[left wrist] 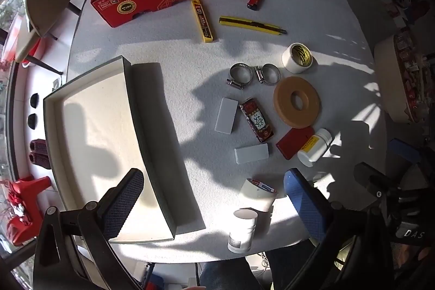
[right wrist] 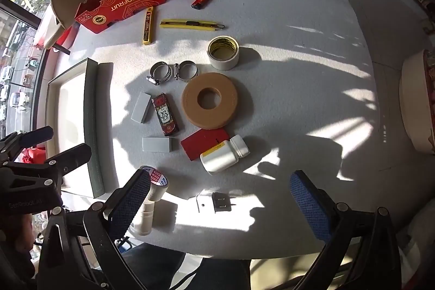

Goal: Organize rigid objects
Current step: 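Move both tools over the table toward the scattered items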

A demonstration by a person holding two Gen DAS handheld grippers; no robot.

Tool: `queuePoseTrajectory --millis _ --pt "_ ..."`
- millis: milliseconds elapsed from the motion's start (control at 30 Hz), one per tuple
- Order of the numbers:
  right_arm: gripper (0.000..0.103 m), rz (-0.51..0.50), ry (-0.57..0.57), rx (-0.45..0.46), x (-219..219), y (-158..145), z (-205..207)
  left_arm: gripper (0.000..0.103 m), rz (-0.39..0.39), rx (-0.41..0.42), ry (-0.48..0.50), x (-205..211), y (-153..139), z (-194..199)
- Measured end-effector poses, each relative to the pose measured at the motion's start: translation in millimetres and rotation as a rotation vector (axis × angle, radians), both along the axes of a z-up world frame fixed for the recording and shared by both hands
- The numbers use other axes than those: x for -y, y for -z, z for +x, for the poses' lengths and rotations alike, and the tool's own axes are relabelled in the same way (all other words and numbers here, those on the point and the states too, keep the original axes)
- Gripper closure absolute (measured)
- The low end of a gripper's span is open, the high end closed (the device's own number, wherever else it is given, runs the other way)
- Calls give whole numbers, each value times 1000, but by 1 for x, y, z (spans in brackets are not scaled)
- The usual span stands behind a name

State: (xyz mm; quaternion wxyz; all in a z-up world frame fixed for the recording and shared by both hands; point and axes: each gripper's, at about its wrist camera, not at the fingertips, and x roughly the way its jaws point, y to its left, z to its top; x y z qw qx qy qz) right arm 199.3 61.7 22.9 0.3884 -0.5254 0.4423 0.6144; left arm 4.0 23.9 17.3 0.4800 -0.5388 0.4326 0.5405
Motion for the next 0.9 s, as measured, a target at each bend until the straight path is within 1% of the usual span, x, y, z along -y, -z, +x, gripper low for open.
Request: queuePoseTrajectory --millis 33,100,167,200,267,333,367,433,467,500,533,567,600,633,700,800,867,900 --pt "0 3 -5 -7 -2 -2 -1 0 12 -17 2 -1 -3 4" --pt "0 12 -16 -11 -7 -7 -3 0 11 -10 -3 -3 -4 6" --pt "0 16 -20 -3 0 -9 -14 0 23 -25 -14 -6 -8 7" --pt "0 34 -24 -17 0 -12 -9 0 23 -27 -15 -7 -9 7" --pt "0 6 -29 1 -9 -10 -9 0 17 -28 -19 -10 -10 7" --pt "0 12 -32 -6 -13 -11 -10 0 20 -32 -29 -9 -11 6" --pt "0 28 -34 -28 -13 -14 -8 0 18 -30 -34 -9 -11 6" --pt "0 41 -32 -41 -14 -15 -8 0 21 -31 -37 -9 -11 5" --pt "0 53 -29 -65 -14 -16 -7 0 49 -20 -39 -7 -13 5" --pt "0 61 -28 -74 -13 -16 -7 0 61 -13 -40 -6 -14 4" --pt "0 59 -26 -75 -13 -16 -7 0 53 -18 -39 -7 -13 5" --pt "0 55 -24 -73 -14 -16 -8 0 47 -11 -38 -7 -12 5" --pt "0 39 -23 -42 -15 -13 -9 0 35 -16 -35 -7 -11 5" --pt "0 39 -19 -42 -15 -13 -9 0 32 -17 -32 -7 -11 6" --pt "0 10 -14 25 -16 -5 -9 0 13 -24 -27 -7 -8 6" --pt "0 5 -6 18 -16 -3 -6 0 -9 -34 -24 -8 -5 6" --pt "0 17 -4 19 -16 -3 -5 0 -10 -35 -23 -9 -4 6" --pt "0 19 -7 26 -17 -3 -3 0 2 -31 -24 -9 -5 5"
